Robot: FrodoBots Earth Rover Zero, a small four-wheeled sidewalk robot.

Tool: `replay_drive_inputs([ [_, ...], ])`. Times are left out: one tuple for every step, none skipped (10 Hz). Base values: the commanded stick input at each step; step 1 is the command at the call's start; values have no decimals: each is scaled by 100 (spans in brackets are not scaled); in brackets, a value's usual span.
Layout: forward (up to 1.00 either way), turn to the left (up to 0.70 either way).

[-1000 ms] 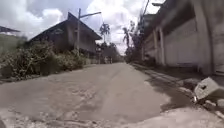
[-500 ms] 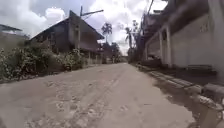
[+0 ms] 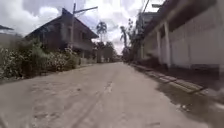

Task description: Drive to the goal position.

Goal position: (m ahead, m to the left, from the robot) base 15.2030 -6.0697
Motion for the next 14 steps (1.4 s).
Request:
replay_drive_inputs([
  [100, 0],
  [100, 0],
  [100, 0],
  [100, 0],
  [100, -22],
  [100, -40],
  [100, -40],
  [100, -40],
  [100, -40],
  [100, -40],
  [100, -33],
  [100, -8],
  [100, 0],
  [100, 0],
])
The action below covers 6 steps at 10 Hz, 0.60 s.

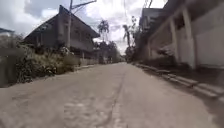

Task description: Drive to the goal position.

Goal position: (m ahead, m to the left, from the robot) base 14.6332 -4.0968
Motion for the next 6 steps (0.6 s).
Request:
replay_drive_inputs([
  [100, 0],
  [100, 0],
  [100, 0],
  [100, 0],
  [100, -1],
  [100, -1],
])
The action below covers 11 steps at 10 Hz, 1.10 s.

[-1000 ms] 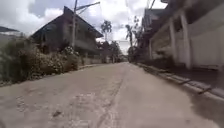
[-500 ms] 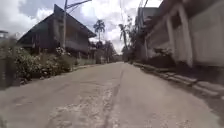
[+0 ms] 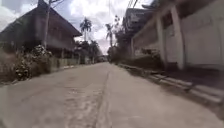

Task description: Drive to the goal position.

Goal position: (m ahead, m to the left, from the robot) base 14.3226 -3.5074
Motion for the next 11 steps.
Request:
replay_drive_inputs([
  [100, -1],
  [100, -2],
  [100, -2],
  [100, -5],
  [100, -25],
  [100, -40],
  [100, -40],
  [100, -10],
  [100, 0],
  [100, 0],
  [100, 0],
])
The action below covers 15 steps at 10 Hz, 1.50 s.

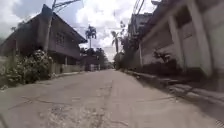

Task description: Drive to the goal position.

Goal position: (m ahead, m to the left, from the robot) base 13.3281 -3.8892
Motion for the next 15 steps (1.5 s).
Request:
replay_drive_inputs([
  [100, 0],
  [100, 0],
  [100, 0],
  [100, -1],
  [100, -2],
  [100, -35],
  [100, -28],
  [100, -15],
  [100, -2],
  [100, 0],
  [100, 0],
  [100, 0],
  [100, 0],
  [100, 0],
  [100, 0],
])
